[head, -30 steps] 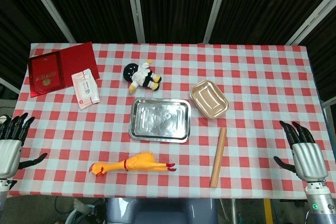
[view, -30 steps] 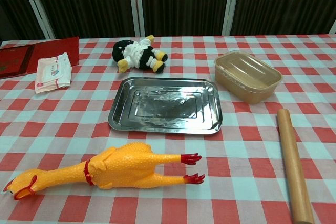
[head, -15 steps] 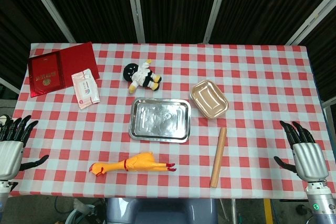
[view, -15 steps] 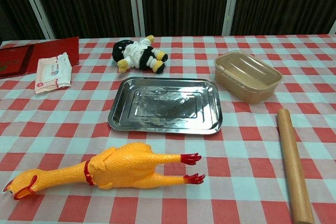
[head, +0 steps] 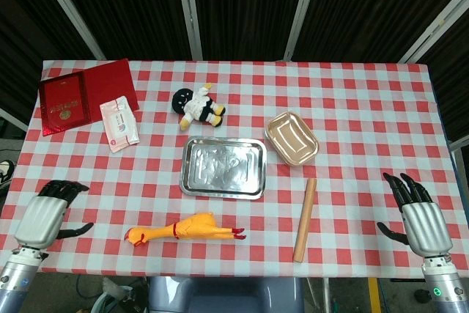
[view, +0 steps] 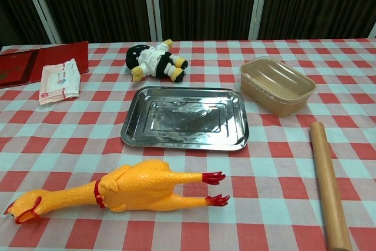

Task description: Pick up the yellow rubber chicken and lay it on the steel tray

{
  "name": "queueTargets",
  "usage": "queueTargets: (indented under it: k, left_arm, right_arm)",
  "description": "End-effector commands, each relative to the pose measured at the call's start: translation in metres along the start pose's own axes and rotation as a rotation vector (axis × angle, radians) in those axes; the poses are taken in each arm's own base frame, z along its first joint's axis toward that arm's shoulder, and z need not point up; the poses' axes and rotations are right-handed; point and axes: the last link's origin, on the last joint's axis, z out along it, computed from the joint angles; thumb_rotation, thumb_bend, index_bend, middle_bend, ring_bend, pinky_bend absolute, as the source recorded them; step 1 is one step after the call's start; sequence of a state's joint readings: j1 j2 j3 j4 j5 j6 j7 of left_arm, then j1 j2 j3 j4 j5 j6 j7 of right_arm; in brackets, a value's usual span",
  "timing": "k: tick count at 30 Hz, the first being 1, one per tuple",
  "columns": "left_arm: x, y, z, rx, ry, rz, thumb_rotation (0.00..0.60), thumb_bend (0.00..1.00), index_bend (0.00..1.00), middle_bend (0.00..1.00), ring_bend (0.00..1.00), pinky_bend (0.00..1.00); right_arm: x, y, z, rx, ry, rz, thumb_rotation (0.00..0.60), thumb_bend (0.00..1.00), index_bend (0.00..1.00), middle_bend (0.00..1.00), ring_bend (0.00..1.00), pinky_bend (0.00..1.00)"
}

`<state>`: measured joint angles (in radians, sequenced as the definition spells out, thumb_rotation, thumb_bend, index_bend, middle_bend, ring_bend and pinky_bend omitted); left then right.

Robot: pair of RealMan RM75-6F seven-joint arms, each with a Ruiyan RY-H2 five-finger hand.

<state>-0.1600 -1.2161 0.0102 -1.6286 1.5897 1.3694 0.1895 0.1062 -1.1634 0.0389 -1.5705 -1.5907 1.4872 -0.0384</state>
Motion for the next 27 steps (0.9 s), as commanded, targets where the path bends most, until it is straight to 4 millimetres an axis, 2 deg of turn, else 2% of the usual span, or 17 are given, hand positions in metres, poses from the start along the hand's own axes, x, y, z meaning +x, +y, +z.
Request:
queueTargets:
  k: [1,4,8,17,27]
  left_arm:
    - [-0.015,0.012,0.004,-0.049,-0.053,-0.004,0.600,0.00,0.31,0.33,0.27,0.37]
    - [-0.026,0.023,0.007,-0.086,-0.085,0.007,0.600,0.00,0.32,0.35,0.29,0.41]
    - [-0.035,0.038,0.014,-0.127,-0.093,0.025,0.600,0.00,0.34,0.38,0.32,0.42]
    - [-0.055,0.086,0.034,-0.288,-0.178,0.047,0.600,0.03,0.35,0.42,0.36,0.45]
    - [-0.067,0.111,0.050,-0.333,-0.203,0.063,0.600,0.06,0.34,0.42,0.36,0.46]
  right_arm:
    - [-0.002,-0.001,0.000,0.004,-0.007,0.001,0.600,0.19,0.06,0.17,0.10,0.19]
    - [-0.004,-0.002,0.000,0.011,-0.015,0.000,0.600,0.19,0.06,0.18,0.10,0.19]
    - [-0.004,-0.003,0.001,0.020,-0.014,0.000,0.600,0.19,0.06,0.18,0.10,0.19]
    - [-0.003,-0.003,-0.001,0.025,-0.012,-0.002,0.600,0.19,0.06,0.18,0.10,0.19]
    - [-0.003,0.000,-0.002,0.012,-0.008,0.005,0.600,0.19,0.06,0.18,0.10,0.19]
